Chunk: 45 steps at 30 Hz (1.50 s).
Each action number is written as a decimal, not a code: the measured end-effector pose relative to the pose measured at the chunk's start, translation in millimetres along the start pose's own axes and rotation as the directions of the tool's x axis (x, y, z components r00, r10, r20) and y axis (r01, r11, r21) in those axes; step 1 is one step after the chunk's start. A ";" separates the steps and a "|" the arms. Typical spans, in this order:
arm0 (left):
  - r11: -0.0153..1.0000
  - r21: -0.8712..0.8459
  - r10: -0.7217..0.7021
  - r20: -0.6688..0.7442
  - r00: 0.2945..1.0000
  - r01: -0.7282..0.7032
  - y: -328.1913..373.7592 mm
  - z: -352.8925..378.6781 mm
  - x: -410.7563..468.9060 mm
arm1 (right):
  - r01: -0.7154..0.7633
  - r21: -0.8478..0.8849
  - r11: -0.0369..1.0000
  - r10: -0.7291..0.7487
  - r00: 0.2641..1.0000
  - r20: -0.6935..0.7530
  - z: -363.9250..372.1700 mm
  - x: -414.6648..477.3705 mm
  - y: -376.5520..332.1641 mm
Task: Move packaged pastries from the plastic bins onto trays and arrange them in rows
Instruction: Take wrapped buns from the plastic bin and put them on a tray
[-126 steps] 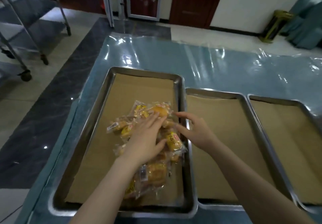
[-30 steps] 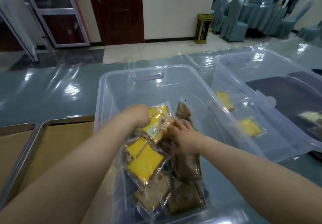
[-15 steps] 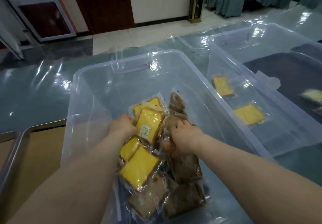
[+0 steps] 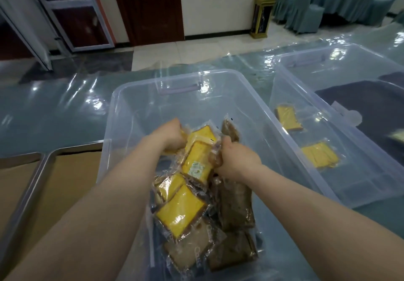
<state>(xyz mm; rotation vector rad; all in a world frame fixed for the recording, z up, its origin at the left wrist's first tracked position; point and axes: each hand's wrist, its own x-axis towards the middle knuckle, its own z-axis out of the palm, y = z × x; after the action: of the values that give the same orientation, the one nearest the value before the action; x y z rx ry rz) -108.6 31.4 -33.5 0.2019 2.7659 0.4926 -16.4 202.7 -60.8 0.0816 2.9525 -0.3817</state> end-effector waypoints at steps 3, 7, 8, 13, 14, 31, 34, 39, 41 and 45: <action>0.969 -0.222 0.052 -0.243 0.969 -0.107 2.1 -26.8 -16.4 | 0.012 0.127 0.992 0.002 0.994 -0.109 -13.0 3.1 -5.8; 0.910 -0.322 0.071 -0.496 0.866 -0.259 0.4 -41.5 -62.3 | 0.054 0.240 0.969 0.000 0.976 -0.219 -28.3 2.2 -12.5; 0.905 -0.332 0.062 -0.512 0.857 -0.265 -2.1 -40.2 -72.6 | 0.074 0.249 0.966 -0.013 0.971 -0.240 -31.2 1.9 -13.5; 0.856 -0.495 -0.093 -0.430 0.898 -0.149 -15.4 -24.1 -105.1 | 0.188 0.432 0.882 -0.044 0.945 -0.323 -40.9 -4.9 -24.9; 0.834 -0.535 -0.125 -0.414 0.902 -0.131 -16.6 -22.7 -107.1 | 0.224 0.497 0.838 -0.053 0.941 -0.334 -41.1 -5.9 -27.9; 0.908 -0.363 0.052 -0.402 0.914 -0.211 -7.6 -7.7 -110.4 | 0.166 0.840 0.516 -0.054 0.985 -0.161 -31.3 -29.4 -41.7; 0.894 -0.395 0.048 -0.388 0.920 -0.213 -11.3 -9.4 -105.3 | 0.213 0.799 0.562 -0.076 0.976 -0.206 -35.1 -26.3 -46.1; 0.861 -0.457 0.012 -0.417 0.909 -0.221 -9.7 -16.6 -105.7 | 0.206 0.832 0.516 -0.104 0.979 -0.178 -39.4 -21.6 -52.5; 0.842 -0.462 0.040 -0.461 0.887 -0.278 -8.5 -23.6 -114.2 | 0.188 0.860 0.474 -0.103 0.982 -0.158 -46.0 -21.4 -52.9; 0.798 -0.436 0.090 -0.598 0.796 -0.417 -20.9 -45.5 -150.7 | 0.189 0.907 0.377 -0.079 0.982 -0.171 -71.1 -30.7 -65.4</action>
<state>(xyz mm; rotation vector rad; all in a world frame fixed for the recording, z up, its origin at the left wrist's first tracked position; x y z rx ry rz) 15.7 -31.4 43.0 0.3586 2.9729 1.6389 -2.1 156.8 28.4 -0.0187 2.3795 -2.0713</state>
